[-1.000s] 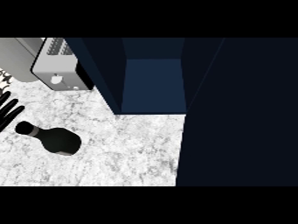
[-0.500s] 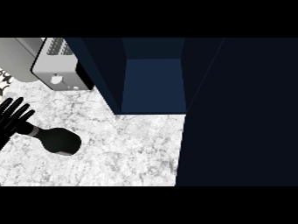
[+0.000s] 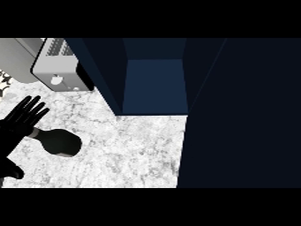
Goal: Pick up the wine, place it into the cabinet and close the cabinet
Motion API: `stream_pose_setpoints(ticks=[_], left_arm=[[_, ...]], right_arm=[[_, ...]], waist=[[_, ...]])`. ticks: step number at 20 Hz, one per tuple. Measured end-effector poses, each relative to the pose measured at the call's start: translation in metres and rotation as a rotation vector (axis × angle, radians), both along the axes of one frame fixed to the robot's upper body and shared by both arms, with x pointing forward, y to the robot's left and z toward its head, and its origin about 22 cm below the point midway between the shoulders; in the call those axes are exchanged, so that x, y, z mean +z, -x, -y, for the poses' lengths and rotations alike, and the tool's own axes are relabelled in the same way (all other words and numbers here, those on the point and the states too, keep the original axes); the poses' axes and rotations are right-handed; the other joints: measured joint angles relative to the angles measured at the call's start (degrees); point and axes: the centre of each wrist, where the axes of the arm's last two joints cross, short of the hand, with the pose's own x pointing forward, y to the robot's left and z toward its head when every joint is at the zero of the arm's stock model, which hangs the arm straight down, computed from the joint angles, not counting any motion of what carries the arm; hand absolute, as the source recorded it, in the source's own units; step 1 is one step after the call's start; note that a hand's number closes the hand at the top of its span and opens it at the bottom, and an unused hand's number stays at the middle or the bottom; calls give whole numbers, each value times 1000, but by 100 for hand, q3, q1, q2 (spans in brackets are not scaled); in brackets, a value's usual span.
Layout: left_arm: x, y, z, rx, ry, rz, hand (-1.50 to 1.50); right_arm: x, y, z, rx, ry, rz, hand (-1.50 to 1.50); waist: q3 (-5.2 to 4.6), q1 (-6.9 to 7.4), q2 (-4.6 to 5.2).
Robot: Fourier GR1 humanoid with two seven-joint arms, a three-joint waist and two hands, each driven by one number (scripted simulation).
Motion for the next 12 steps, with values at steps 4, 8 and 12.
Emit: stream_pose_setpoints(ticks=[4,8,12], left_arm=[[-11,3,2,3,-5,-23,-150],[-19,3,1,13,-20,-41,-150],[-26,2,5,17,-32,-53,-150]], right_arm=[[0,0,2,-9,6,-5,-150],[-1,0,0,1,1,-3,-150],[-1,0,-1,5,-3,-4,-150]], waist=[[1,6,-1],[0,5,2],[-1,-1,1]])
